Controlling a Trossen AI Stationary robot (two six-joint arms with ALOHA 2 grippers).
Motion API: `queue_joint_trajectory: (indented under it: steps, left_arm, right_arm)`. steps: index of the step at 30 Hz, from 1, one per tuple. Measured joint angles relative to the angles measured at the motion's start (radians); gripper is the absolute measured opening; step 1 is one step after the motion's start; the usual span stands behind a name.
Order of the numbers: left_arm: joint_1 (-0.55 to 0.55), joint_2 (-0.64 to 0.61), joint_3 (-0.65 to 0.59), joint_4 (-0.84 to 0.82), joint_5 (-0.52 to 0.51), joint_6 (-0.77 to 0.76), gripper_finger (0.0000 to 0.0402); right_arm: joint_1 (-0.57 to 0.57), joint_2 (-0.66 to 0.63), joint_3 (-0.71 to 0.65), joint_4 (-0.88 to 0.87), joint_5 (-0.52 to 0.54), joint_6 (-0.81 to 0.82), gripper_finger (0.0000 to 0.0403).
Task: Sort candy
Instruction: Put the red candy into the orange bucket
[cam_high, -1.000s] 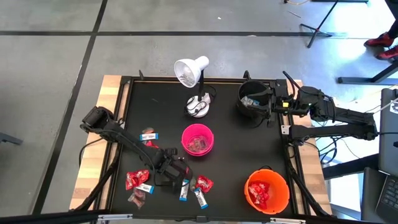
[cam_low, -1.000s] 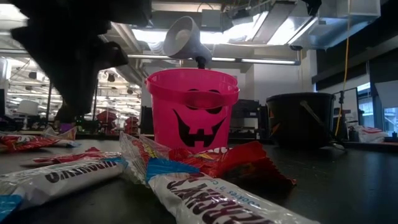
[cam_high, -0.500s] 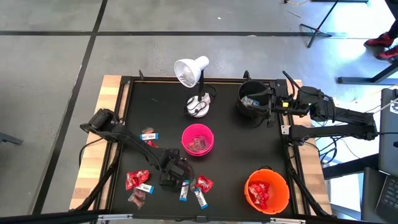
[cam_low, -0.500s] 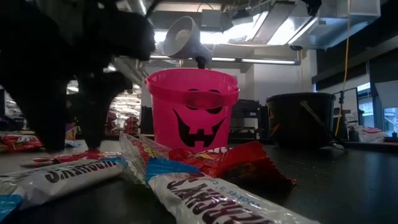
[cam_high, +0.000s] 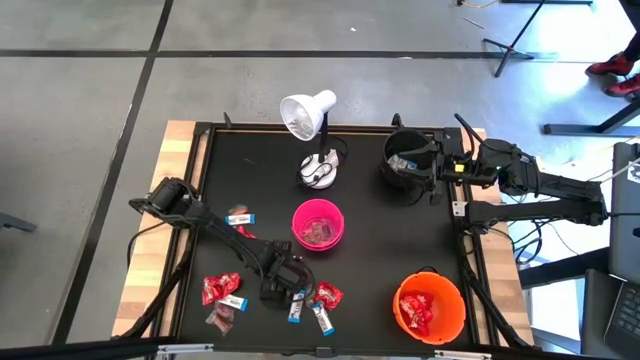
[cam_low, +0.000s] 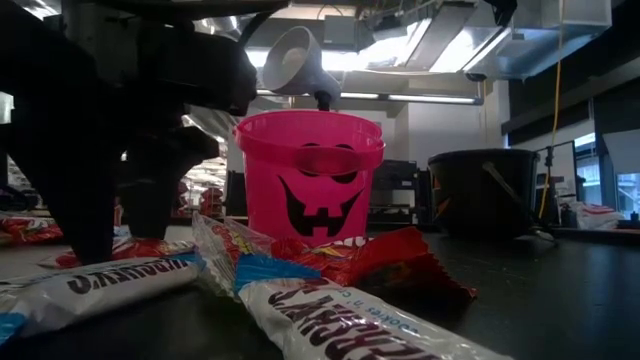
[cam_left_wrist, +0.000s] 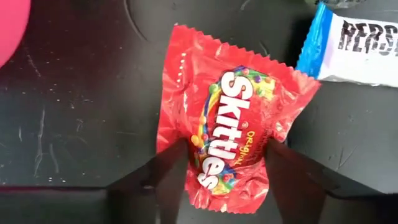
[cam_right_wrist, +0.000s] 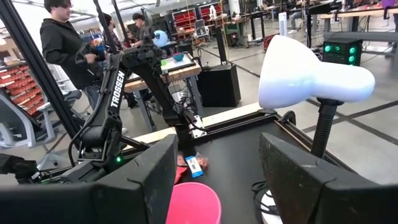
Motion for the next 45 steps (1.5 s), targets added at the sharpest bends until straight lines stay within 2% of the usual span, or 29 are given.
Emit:
queue_joint_trajectory:
  steps: [6,12,19,23,27,30,36,39,42,45]
  left_arm:
    - [-0.001,0.0,0.004,-0.007,0.013,-0.002,0.0107]
    - [-0.002,0.002,0.092,-0.117,0.016,0.001,0.0035]
    - [-0.002,-0.011,0.277,-0.353,-0.025,0.0,0.0018]
    - [-0.008,-0.013,0.406,-0.481,-0.131,0.007,0.0018]
    - [-0.017,-0.024,0.535,-0.621,-0.322,0.027,0.0018]
    - [-0.017,-0.024,0.623,-0.678,-0.495,0.036,0.0019]
    - [0.017,-0.026,0.731,-0.676,-0.776,0.128,0.0019]
    - [0.053,-0.026,0.746,-0.672,-0.847,0.162,0.0019]
    - [0.103,-0.025,0.747,-0.674,-0.856,0.166,0.0019]
    - [0.152,-0.026,0.747,-0.671,-0.856,0.166,0.0019]
  right_arm:
    - [0.0,0.0,0.0,0.0,0.0,0.005,0.0223]
    - [0.0,0.0,0.0,0.001,0.0,0.005,0.0223]
    - [0.0,0.0,0.0,0.003,0.0,0.005,0.0223]
    - [0.0,0.005,0.0,0.009,-0.01,0.006,0.0223]
    - [0.0,0.042,0.0,0.048,-0.102,0.021,0.0223]
    - [0.001,0.111,0.0,0.1,-0.184,0.052,0.0223]
    - [0.013,0.306,-0.002,0.263,-0.261,0.067,0.0223]
    - [0.041,0.392,-0.002,0.37,-0.262,0.06,0.0223]
    - [0.071,0.451,-0.002,0.464,-0.256,0.054,0.0223]
    - [0.085,0.483,-0.002,0.493,-0.196,0.044,0.0223]
